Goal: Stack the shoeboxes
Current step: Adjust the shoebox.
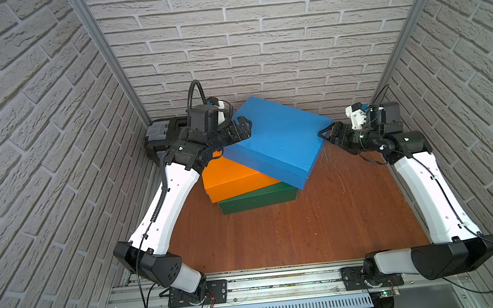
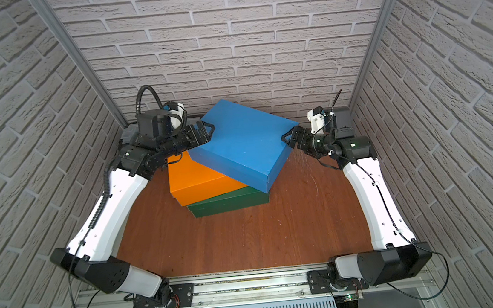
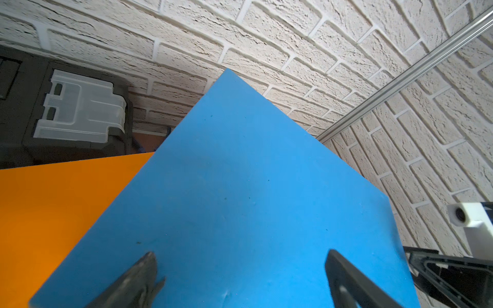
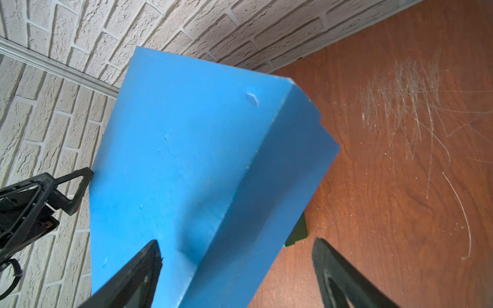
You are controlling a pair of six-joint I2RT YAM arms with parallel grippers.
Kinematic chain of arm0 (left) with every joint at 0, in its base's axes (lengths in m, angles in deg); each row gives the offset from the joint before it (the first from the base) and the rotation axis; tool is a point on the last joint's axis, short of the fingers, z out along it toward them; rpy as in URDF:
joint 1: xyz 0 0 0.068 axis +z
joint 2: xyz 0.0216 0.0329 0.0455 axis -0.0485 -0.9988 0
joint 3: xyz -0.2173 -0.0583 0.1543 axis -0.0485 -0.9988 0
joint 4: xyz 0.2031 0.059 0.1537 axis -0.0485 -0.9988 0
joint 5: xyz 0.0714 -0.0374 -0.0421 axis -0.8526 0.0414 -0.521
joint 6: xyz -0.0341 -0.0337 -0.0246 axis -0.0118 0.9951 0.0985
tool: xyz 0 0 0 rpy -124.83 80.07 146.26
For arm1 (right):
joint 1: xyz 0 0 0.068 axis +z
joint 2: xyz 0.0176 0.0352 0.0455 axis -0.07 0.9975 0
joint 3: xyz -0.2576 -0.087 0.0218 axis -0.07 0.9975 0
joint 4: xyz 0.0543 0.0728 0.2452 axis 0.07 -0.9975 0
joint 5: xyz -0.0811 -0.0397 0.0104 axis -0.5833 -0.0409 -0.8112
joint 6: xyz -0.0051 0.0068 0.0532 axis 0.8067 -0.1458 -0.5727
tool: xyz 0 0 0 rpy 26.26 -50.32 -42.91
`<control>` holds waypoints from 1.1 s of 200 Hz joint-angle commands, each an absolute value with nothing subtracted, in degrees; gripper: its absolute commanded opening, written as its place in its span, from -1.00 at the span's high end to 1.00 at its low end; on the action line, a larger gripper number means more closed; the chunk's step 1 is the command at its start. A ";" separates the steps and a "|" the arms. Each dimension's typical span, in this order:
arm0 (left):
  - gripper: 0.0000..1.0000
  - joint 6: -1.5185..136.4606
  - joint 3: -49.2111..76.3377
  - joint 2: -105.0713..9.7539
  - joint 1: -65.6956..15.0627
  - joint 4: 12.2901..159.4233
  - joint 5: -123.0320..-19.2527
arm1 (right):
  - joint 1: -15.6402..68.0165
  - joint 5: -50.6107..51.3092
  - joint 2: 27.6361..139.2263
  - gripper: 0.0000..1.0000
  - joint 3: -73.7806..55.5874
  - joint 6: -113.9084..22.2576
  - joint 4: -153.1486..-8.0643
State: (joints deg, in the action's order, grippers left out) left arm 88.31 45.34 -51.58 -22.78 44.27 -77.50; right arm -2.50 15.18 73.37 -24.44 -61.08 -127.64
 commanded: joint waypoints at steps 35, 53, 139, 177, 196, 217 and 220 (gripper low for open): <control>-0.96 85.75 51.72 -55.93 -22.09 37.56 -77.85 | -0.71 18.83 79.84 -0.72 -31.42 -58.65 -124.22; -0.96 85.17 52.83 -56.39 -22.00 37.05 -77.42 | -0.02 18.72 80.67 -0.69 -31.67 -58.84 -122.85; -0.96 79.79 65.78 -59.67 -18.87 29.81 -80.18 | 0.55 19.44 85.14 -0.64 -35.55 -58.24 -122.72; -0.96 78.91 66.09 -61.73 -11.86 30.34 -77.74 | 1.12 19.80 86.83 -0.64 -37.59 -57.12 -123.47; -0.96 78.33 66.97 -63.55 -10.01 29.73 -75.49 | 1.36 20.17 87.82 -0.64 -38.49 -56.92 -123.41; -0.96 78.45 65.89 -63.55 -9.33 31.08 -73.47 | 1.88 21.14 89.66 -0.64 -40.44 -56.12 -123.37; -0.96 78.70 65.55 -63.59 -9.19 31.38 -72.99 | 2.07 21.48 89.99 -0.65 -40.94 -55.83 -123.50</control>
State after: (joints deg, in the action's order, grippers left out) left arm 79.97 65.75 -63.58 -9.60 30.34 -76.85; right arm 0.94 18.79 88.54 -37.38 -58.05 -125.54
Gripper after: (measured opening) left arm 0.980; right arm 0.821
